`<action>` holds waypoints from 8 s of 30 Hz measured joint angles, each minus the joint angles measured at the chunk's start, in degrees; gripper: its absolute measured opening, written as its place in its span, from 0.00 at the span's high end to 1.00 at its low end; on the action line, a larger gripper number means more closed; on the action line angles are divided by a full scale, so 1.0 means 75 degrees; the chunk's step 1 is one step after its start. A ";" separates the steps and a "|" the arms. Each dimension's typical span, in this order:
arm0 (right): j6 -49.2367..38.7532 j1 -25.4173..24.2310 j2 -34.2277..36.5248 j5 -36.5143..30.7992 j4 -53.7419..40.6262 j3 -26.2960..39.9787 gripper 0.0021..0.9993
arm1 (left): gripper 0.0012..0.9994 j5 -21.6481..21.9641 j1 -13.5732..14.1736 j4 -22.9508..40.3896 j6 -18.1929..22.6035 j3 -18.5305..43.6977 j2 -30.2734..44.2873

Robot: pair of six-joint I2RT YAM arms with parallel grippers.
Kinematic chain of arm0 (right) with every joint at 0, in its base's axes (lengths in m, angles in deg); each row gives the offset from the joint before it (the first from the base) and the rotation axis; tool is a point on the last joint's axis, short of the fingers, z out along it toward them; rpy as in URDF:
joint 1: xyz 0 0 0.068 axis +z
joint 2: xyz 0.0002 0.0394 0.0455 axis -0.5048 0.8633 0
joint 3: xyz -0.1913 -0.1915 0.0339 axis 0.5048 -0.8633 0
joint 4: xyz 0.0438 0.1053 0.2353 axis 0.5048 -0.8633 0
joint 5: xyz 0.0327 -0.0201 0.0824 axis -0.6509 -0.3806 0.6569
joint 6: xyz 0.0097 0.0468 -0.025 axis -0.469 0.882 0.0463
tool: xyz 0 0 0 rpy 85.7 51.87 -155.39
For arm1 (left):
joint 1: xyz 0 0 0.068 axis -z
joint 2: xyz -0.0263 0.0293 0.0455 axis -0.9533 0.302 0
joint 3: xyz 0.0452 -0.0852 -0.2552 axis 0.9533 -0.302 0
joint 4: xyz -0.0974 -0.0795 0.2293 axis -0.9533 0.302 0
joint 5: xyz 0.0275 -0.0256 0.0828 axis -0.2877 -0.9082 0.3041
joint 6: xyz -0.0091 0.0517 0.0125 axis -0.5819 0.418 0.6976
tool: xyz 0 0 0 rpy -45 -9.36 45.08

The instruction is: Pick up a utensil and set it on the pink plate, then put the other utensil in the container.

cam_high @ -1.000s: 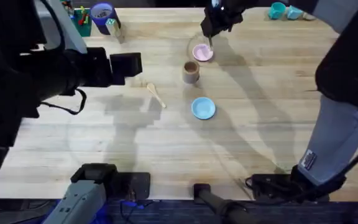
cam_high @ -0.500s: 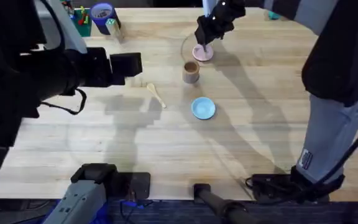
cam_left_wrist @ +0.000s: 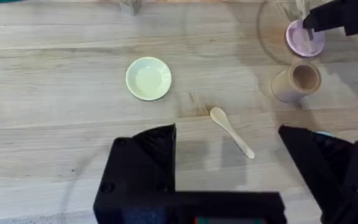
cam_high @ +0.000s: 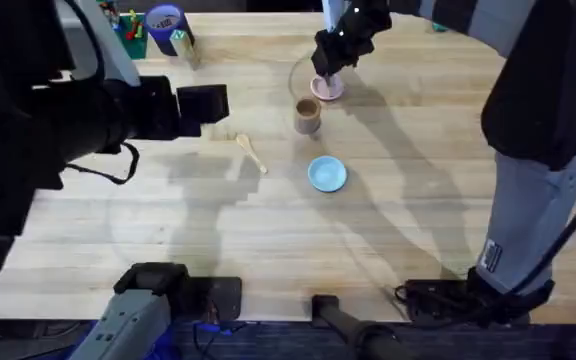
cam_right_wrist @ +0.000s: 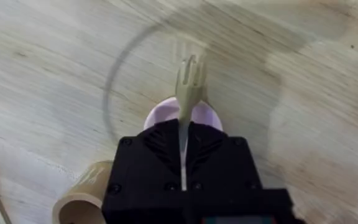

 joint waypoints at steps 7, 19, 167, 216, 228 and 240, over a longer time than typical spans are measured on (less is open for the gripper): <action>0.0000 0.0000 0.0000 0.0000 -0.0048 0.0000 0.97 | 0.01 0.0000 0.0000 0.0000 0.0000 0.0000 0.0000; 0.0003 0.0000 0.0000 0.0002 -0.0386 0.0165 0.97 | 0.01 0.0000 0.0000 0.0000 0.0000 0.0000 0.0000; -0.2311 -0.2232 -0.6423 0.0523 -0.2371 -0.2023 0.00 | 0.01 0.0000 0.0000 0.0000 0.0000 0.0000 0.0002; -0.7752 -0.2891 -0.3981 0.5801 -0.1873 -0.3028 0.00 | 0.01 0.0000 0.0000 0.0006 0.0000 0.0000 0.0002; -0.8946 -0.2891 -0.3981 0.6297 -0.1806 -0.3389 0.00 | 0.01 -0.0160 0.0000 0.0006 0.0000 0.0000 0.0000; -0.9040 -0.2891 -0.3978 0.6350 -0.1811 -0.3389 0.00 | 0.01 -0.0306 0.0000 0.0009 -0.0382 0.0000 0.0049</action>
